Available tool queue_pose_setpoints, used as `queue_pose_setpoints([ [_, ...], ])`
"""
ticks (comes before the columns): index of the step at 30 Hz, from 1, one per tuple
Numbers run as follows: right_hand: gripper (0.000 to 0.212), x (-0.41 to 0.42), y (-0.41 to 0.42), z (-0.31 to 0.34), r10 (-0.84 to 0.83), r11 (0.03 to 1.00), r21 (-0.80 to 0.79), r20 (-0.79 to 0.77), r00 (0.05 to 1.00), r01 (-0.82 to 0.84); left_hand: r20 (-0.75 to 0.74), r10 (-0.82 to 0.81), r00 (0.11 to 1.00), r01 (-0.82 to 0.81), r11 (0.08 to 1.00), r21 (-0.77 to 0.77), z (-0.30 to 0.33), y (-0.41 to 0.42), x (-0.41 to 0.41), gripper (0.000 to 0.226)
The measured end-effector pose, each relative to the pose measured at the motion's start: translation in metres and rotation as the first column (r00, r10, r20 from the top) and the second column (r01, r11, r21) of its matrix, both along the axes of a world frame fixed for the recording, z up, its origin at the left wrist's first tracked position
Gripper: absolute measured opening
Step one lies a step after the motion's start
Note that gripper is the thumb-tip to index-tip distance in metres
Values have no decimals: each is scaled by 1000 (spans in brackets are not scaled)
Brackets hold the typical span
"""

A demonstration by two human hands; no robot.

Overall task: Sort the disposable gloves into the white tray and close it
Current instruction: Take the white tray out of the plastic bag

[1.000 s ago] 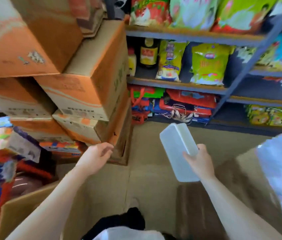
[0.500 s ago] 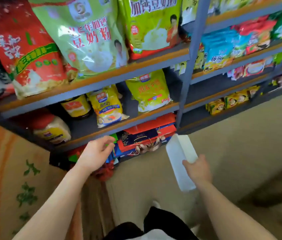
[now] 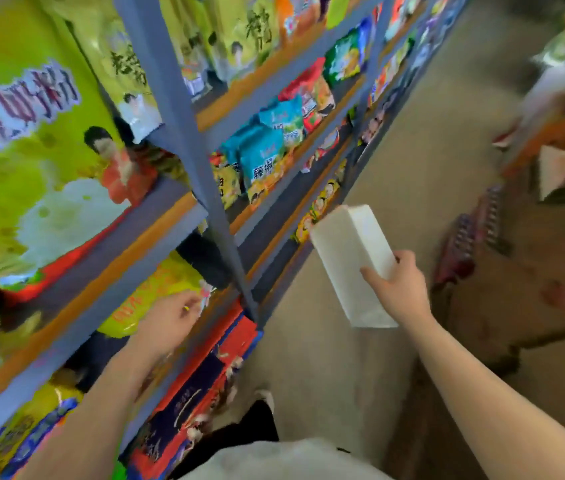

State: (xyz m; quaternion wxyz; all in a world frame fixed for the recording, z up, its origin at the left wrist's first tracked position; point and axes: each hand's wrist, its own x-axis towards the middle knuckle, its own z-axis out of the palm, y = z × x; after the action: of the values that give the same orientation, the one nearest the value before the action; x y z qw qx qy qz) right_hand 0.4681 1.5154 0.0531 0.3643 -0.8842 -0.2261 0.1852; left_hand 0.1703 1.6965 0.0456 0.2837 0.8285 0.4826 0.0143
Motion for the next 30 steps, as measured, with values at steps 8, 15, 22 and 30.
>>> queue_pose_setpoints([
  [8, 58, 120, 19, -27, -261, 953, -167, -38, 964, 252, 92, -363, 927, 356, 931, 82, 30, 128, 213, 19],
  [15, 51, 263, 21, -53, -390, 885, -293, -45, 920, 361, 206, -493, 845, 471, 869, 150, 25, 171, 400, 21],
  [22, 57, 431, 60, -32, -463, 854, -266, 5, 886, 448, 89, -539, 837, 538, 842, 44, 6, 208, 587, 20],
  [30, 57, 626, 129, -22, -532, 829, -185, 31, 846, 528, 60, -572, 818, 574, 818, -28, -28, 275, 797, 19],
])
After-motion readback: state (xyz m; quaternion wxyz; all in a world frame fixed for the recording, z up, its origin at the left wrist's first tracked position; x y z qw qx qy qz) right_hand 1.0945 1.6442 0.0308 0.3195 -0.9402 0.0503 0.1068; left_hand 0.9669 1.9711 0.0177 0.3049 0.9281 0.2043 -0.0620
